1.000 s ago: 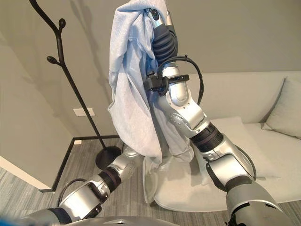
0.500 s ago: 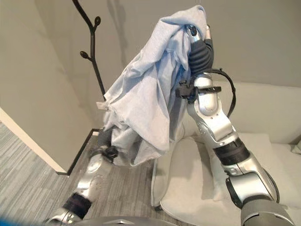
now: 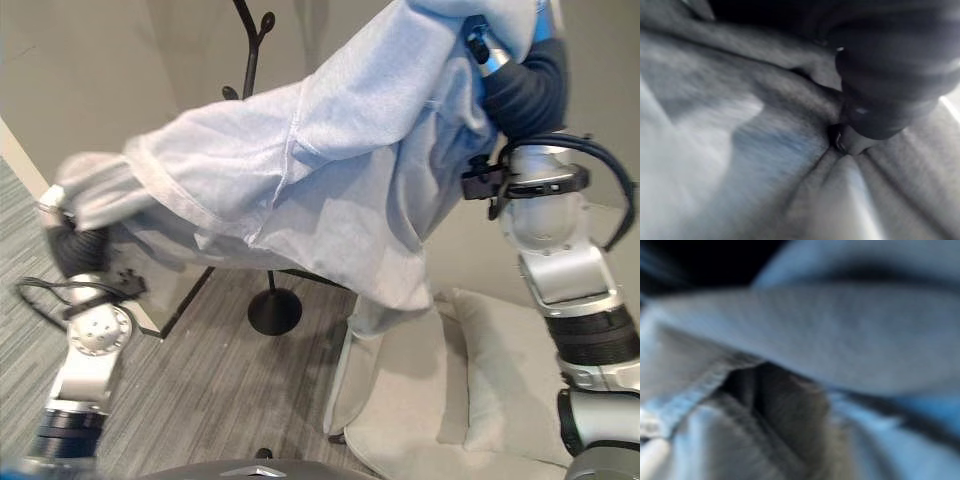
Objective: Hang the clothes on the sofa on the clothes rack.
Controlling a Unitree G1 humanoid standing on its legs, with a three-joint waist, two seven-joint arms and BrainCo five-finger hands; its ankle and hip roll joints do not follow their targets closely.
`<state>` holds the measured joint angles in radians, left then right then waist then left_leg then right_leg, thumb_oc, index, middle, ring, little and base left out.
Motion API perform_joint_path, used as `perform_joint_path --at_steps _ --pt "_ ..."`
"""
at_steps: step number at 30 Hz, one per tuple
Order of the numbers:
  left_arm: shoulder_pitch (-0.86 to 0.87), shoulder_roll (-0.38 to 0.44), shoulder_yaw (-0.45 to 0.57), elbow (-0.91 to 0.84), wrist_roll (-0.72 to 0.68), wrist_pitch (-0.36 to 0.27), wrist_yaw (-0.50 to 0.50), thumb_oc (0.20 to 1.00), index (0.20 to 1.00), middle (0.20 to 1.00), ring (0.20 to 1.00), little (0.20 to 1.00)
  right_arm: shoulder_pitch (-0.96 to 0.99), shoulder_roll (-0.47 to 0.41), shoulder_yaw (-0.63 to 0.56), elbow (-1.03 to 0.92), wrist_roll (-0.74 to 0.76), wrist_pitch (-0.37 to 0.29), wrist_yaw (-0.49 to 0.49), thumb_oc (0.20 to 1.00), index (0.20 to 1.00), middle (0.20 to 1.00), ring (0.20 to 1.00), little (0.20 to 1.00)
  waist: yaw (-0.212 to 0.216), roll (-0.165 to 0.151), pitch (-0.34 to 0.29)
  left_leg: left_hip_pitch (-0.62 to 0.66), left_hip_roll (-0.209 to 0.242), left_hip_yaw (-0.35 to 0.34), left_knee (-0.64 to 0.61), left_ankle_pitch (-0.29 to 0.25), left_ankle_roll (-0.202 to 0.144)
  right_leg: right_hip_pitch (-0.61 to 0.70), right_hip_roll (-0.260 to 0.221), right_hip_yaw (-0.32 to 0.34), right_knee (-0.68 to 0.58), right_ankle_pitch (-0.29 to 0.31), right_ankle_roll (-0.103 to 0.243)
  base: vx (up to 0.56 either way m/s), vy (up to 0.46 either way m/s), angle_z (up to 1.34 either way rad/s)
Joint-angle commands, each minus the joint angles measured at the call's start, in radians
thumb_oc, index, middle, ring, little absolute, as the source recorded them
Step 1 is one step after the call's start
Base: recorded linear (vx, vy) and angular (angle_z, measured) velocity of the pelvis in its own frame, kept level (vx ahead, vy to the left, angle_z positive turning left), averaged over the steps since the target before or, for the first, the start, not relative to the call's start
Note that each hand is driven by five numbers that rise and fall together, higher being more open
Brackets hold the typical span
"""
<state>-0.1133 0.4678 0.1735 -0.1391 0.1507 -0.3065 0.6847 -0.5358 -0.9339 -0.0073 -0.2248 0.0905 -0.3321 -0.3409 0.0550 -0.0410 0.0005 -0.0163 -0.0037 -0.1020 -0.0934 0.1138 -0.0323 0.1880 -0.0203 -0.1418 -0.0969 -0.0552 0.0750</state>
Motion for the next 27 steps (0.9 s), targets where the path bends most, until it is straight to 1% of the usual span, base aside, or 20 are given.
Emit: perform_joint_path --at_steps 1,2,4,5,7,8,9,11,12,15,16,17,18,19,21,22,23,25,26,27 --pt "-0.123 0.092 0.005 -0.029 0.128 -0.009 0.079 0.2 0.2 0.2 0.2 0.2 -0.019 0.005 -0.053 -0.001 -0.055 -0.032 -0.082 0.2 0.2 0.2 0.2 0.2 0.04 -0.04 -0.022 0.056 0.064 0.018 0.075 -0.144 -0.072 -0.12 0.003 0.035 0.087 0.011 0.037 -0.03 -0.081 0.12" --pt "-0.13 0.094 0.003 -0.027 0.13 -0.008 0.081 0.2 0.2 0.2 0.2 0.2 -0.021 0.005 -0.056 -0.002 -0.057 -0.031 -0.084 0.2 0.2 0.2 0.2 0.2 0.04 -0.043 -0.016 0.047 0.062 0.016 0.096 -0.154 -0.072 -0.12 0.002 0.034 0.09 0.009 0.036 -0.06 -0.088 0.21" --pt "-0.215 0.119 -0.02 -0.012 0.17 -0.011 0.106 0.2 0.2 0.2 0.2 0.2 -0.045 0.005 -0.043 -0.013 -0.124 -0.028 -0.121 0.2 0.2 0.2 0.2 0.2 0.055 -0.058 0.03 -0.048 0.034 0.002 0.262 -0.184 -0.073 -0.116 -0.009 0.026 0.103 0.004 0.026 -0.08 -0.044 0.25" --pt "-0.217 0.12 -0.021 -0.009 0.17 -0.012 0.107 0.2 0.2 0.2 0.2 0.2 -0.046 0.004 -0.043 -0.013 -0.124 -0.028 -0.121 0.2 0.2 0.2 0.2 0.2 0.054 -0.057 0.03 -0.053 0.033 0.001 0.27 -0.188 -0.073 -0.117 -0.009 0.025 0.103 0.003 0.026 0.02 0.056 0.19" --pt "-0.297 0.137 -0.072 0.028 0.197 -0.006 0.126 0.2 0.2 0.2 0.2 0.2 -0.075 -0.009 -0.008 -0.014 -0.187 -0.003 -0.141 0.2 0.2 0.2 0.2 0.2 0.051 -0.059 0.032 -0.104 0.075 -0.003 0.233 -0.156 -0.064 -0.107 -0.017 0.024 0.093 -0.009 0.041 0.15 0.158 0.21" --pt "-0.326 0.154 -0.097 0.04 0.208 0.005 0.128 0.2 0.2 0.2 0.2 0.2 -0.089 -0.014 0.012 -0.013 -0.236 0.017 -0.168 0.2 0.2 0.2 0.2 0.2 0.054 -0.051 0.025 -0.129 0.109 -0.019 0.139 -0.085 -0.084 -0.1 -0.012 0.043 0.089 -0.025 0.048 0.17 0.146 0.13" --pt "-0.329 0.155 -0.099 0.042 0.208 0.005 0.128 0.2 0.2 0.2 0.2 0.2 -0.09 -0.013 0.013 -0.013 -0.239 0.018 -0.171 0.2 0.2 0.2 0.2 0.2 0.055 -0.051 0.023 -0.123 0.112 -0.018 0.122 -0.075 -0.087 -0.104 -0.01 0.043 0.091 -0.025 0.047 0.17 0.174 0.0" --pt "-0.369 0.174 -0.123 0.07 0.223 0.016 0.143 0.2 0.2 0.2 0.2 0.2 -0.096 -0.01 0.025 -0.001 -0.285 0.037 -0.21 0.2 0.2 0.2 0.2 0.2 0.061 -0.049 0.028 -0.17 0.129 -0.027 0.014 -0.04 -0.115 -0.091 -0.018 0.065 0.097 -0.052 0.048 0.17 0.199 -0.05" --pt "-0.399 0.175 -0.147 0.099 0.228 0.024 0.151 0.2 0.2 0.2 0.2 0.2 -0.089 -0.006 0.018 0.007 -0.336 0.065 -0.241 0.2 0.2 0.2 0.2 0.2 0.057 -0.049 0.035 -0.231 0.134 -0.017 0.006 -0.046 -0.131 -0.065 -0.032 0.079 0.1 -0.076 0.051 0.18 0.203 -0.04" --pt "-0.382 0.171 -0.153 0.104 0.24 0.022 0.148 0.2 0.2 0.2 0.2 0.2 -0.043 0.008 -0.012 -0.006 -0.402 0.09 -0.27 0.2 0.2 0.2 0.2 0.2 0.058 -0.042 0.019 -0.23 0.152 -0.001 0.006 -0.018 -0.136 -0.031 -0.049 0.097 0.1 -0.086 0.065 0.26 0.27 -0.09" --pt "-0.358 0.163 -0.147 0.102 0.243 0.024 0.15 0.2 0.2 0.2 0.2 0.2 0.003 0.029 -0.041 -0.027 -0.439 0.103 -0.286 0.2 0.2 0.2 0.2 0.2 0.062 -0.04 0.005 -0.215 0.159 0.003 0.007 -0.009 -0.138 -0.003 -0.067 0.108 0.094 -0.096 0.073 0.34 0.429 -0.21" --pt "-0.354 0.162 -0.143 0.102 0.258 0.03 0.158 0.2 0.2 0.2 0.2 0.2 0.037 0.046 -0.066 -0.039 -0.468 0.118 -0.3 0.2 0.2 0.2 0.2 0.2 0.061 -0.032 -0.001 -0.217 0.153 0.005 0.029 0.011 -0.133 0.011 -0.094 0.113 0.095 -0.09 0.087 0.31 0.408 -0.28" --pt "-0.341 0.161 -0.145 0.098 0.266 0.029 0.159 0.2 0.2 0.2 0.2 0.2 0.069 0.064 -0.085 -0.063 -0.492 0.13 -0.29 0.2 0.2 0.2 0.2 0.2 0.06 -0.037 -0.003 -0.214 0.141 0.015 0.067 0.013 -0.125 0.014 -0.118 0.113 0.097 -0.083 0.094 0.38 0.615 -0.47" --pt "-0.323 0.171 -0.149 0.108 0.283 0.024 0.166 0.2 0.2 0.2 0.2 0.2 0.104 0.101 -0.117 -0.077 -0.562 0.159 -0.329 0.2 0.2 0.2 0.2 0.2 0.046 -0.057 -0.025 -0.198 0.116 0.052 0.118 -0.026 -0.101 -0.004 -0.174 0.125 0.11 -0.038 0.123 0.29 0.434 -0.36" --pt "-0.32 0.173 -0.15 0.107 0.283 0.024 0.167 0.2 0.2 0.2 0.2 0.2 0.107 0.104 -0.117 -0.08 -0.563 0.16 -0.329 0.2 0.2 0.2 0.2 0.2 0.05 -0.061 -0.029 -0.2 0.114 0.058 0.121 -0.03 -0.099 -0.007 -0.179 0.13 0.11 -0.038 0.125 0.19 0.276 -0.2" --pt "-0.33 0.192 -0.158 0.117 0.287 0.022 0.174 0.2 0.2 0.2 0.2 0.2 0.098 0.125 -0.115 -0.076 -0.57 0.171 -0.341 0.2 0.2 0.2 0.2 0.2 0.04 -0.071 -0.042 -0.177 0.094 0.086 0.128 -0.067 -0.077 -0.026 -0.216 0.141 0.13 0.005 0.142 0.19 0.329 -0.18" --pt "-0.343 0.203 -0.167 0.123 0.293 0.021 0.181 0.2 0.2 0.2 0.2 0.2 0.081 0.131 -0.105 -0.072 -0.58 0.176 -0.35 0.2 0.2 0.2 0.2 0.2 0.038 -0.075 -0.045 -0.169 0.081 0.102 0.138 -0.082 -0.063 -0.04 -0.236 0.149 0.147 0.038 0.15 0.22 0.432 -0.34" --pt "-0.367 0.223 -0.183 0.14 0.311 0.022 0.19 0.2 0.2 0.2 0.2 0.2 0.049 0.13 -0.084 -0.055 -0.61 0.194 -0.359 0.2 0.2 0.2 0.2 0.2 0.031 -0.075 -0.046 -0.146 0.058 0.133 0.155 -0.115 -0.035 -0.066 -0.27 0.157 0.194 0.091 0.155 0.14 0.37 -0.3" --pt "-0.376 0.24 -0.19 0.147 0.322 0.026 0.195 0.2 0.2 0.2 0.2 0.2 0.013 0.127 -0.062 -0.034 -0.651 0.224 -0.379 0.2 0.2 0.2 0.2 0.2 0.029 -0.063 -0.036 -0.125 0.046 0.161 0.174 -0.139 -0.012 -0.101 -0.313 0.122 0.257 0.153 0.138 0.1 0.308 -0.23" --pt "-0.378 0.24 -0.189 0.149 0.322 0.026 0.196 0.2 0.2 0.2 0.2 0.2 0.006 0.127 -0.056 -0.03 -0.654 0.226 -0.382 0.2 0.2 0.2 0.2 0.2 0.03 -0.062 -0.033 -0.125 0.046 0.164 0.177 -0.141 -0.01 -0.104 -0.314 0.126 0.261 0.153 0.138 0.06 0.3 -0.53"
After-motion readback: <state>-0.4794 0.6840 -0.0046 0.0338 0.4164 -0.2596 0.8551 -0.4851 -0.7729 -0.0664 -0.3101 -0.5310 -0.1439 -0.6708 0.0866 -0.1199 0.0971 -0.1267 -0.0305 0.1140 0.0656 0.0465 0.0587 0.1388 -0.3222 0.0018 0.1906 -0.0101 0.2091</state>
